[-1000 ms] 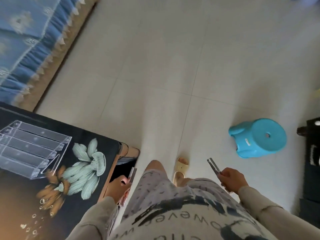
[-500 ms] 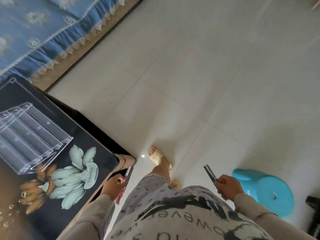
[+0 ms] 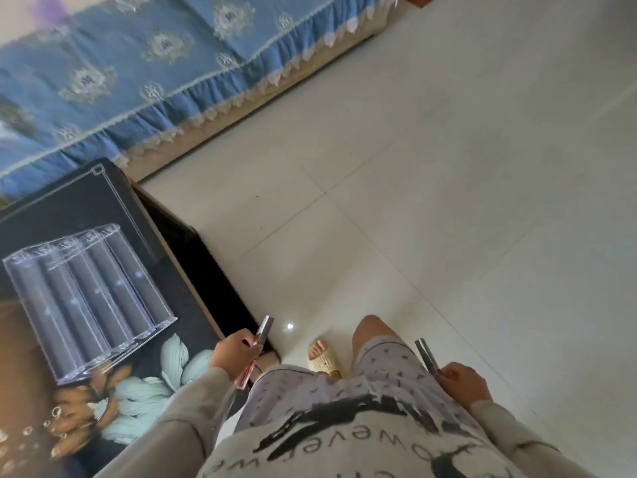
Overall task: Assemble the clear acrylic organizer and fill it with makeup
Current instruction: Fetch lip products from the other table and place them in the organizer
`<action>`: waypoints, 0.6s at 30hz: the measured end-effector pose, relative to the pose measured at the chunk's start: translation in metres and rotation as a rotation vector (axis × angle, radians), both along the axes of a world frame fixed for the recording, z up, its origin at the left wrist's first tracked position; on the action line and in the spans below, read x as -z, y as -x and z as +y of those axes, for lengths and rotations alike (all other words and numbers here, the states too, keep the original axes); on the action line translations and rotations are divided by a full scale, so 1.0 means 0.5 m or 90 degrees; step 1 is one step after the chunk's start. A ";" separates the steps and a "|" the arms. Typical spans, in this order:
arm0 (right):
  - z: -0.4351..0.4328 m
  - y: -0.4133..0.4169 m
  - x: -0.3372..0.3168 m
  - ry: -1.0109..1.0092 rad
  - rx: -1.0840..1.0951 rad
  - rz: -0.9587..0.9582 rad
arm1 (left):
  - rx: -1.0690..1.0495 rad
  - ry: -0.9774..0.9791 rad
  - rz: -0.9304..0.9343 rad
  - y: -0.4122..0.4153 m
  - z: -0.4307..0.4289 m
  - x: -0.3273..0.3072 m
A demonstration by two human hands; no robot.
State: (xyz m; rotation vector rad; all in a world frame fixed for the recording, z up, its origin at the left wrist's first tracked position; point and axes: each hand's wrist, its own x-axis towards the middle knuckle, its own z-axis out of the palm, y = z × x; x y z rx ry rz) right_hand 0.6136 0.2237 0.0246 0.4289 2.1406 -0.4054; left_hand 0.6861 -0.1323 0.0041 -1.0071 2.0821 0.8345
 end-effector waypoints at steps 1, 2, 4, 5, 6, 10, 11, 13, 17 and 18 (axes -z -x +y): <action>-0.013 0.028 -0.001 0.004 -0.012 0.002 | -0.013 -0.003 -0.001 0.010 -0.003 0.000; -0.026 0.056 0.000 0.007 -0.026 0.003 | -0.025 -0.006 -0.004 0.017 -0.005 0.002; -0.051 0.112 0.007 0.008 -0.064 0.002 | -0.052 -0.011 -0.016 0.026 -0.010 0.007; -0.065 0.140 0.011 0.008 -0.086 -0.003 | -0.068 -0.014 -0.024 0.028 -0.014 0.011; -0.080 0.171 0.015 0.012 -0.112 -0.007 | -0.085 -0.015 -0.030 0.029 -0.017 0.016; -0.149 0.311 0.027 0.036 -0.236 -0.027 | -0.178 0.007 -0.060 0.028 -0.027 0.021; -0.170 0.349 0.027 0.041 -0.268 -0.027 | -0.214 0.011 -0.064 0.029 -0.027 0.021; -0.210 0.425 0.028 0.048 -0.323 -0.022 | -0.288 0.007 -0.078 0.034 -0.018 0.021; -0.299 0.559 0.024 0.040 -0.438 -0.030 | -0.464 -0.011 -0.057 0.058 0.016 0.007; -0.322 0.583 0.021 0.039 -0.468 -0.036 | -0.505 -0.012 -0.047 0.066 0.027 0.002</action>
